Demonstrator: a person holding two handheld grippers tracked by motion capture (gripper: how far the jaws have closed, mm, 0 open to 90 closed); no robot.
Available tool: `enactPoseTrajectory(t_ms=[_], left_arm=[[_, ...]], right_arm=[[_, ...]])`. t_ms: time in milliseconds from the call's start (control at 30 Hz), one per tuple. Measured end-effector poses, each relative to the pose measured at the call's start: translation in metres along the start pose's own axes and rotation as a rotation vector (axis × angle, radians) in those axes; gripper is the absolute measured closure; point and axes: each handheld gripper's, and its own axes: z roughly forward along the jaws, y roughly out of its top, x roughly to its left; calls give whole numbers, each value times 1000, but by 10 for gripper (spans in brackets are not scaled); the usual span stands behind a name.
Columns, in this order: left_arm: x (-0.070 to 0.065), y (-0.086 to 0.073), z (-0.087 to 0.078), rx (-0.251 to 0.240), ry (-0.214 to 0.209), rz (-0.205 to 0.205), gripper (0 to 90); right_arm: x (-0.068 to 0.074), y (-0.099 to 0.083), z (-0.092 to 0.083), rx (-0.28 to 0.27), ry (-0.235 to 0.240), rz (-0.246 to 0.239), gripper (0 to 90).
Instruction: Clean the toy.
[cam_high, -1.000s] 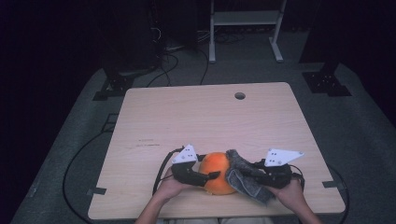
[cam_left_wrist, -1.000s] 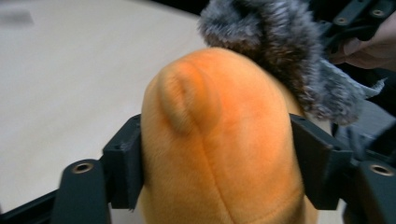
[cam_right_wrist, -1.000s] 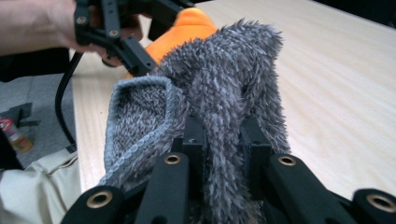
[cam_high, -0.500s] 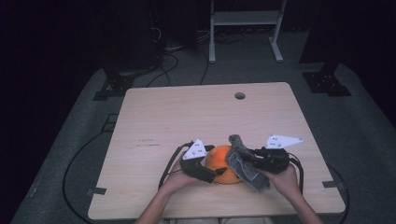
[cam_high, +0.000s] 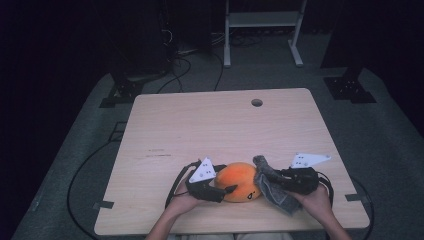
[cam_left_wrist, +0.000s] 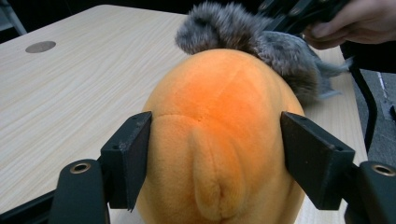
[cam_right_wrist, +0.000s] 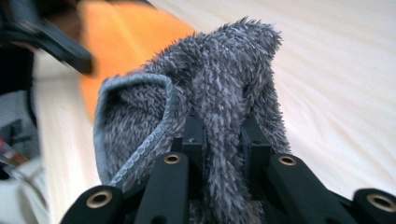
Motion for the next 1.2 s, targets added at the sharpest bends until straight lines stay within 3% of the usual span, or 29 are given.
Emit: enactPoseTrajectory(t_ms=[200,300,367,467,533,667,767,800,833,900,967,1000,1067,1133,1200], left_arm=[[1,0,-2,10,-7,-13,226],[4,1,1,85,-17,-74,80],[5,-1,3,108,-23,-86,60],[2,-1,2,77,7,-50,206],[-2,1,3,19,35,-9,294],[6,13,15,-75,80,25,345],[19,22,30,-62,106,52,340],[22,21,32,-53,106,54,332],[25,21,36,-16,102,54,321],[29,18,37,21,74,23,225],[31,19,31,7,64,-31,130],[31,20,26,-23,62,-56,90],[32,20,19,-80,52,-94,96],[31,19,18,-41,52,-75,211],[28,15,17,-12,32,-86,265]], right_arm=[[14,20,-5,-114,79,-36,750],[24,25,6,-81,83,-78,749],[26,21,12,-69,61,-87,749],[21,16,8,-70,64,-59,749],[17,16,4,-79,65,-38,750],[10,26,-3,-97,30,-47,751],[-1,39,-2,-105,-33,-51,751],[-7,41,0,-105,-40,-31,753],[-11,41,3,-104,-40,-16,754],[-16,37,12,-72,-34,6,754],[-11,30,18,-80,-18,-7,754],[-6,28,18,-79,-16,-28,754],[3,30,17,-68,-18,-81,753],[11,32,16,-60,-4,-114,753],[16,29,14,-56,-10,-129,752]])
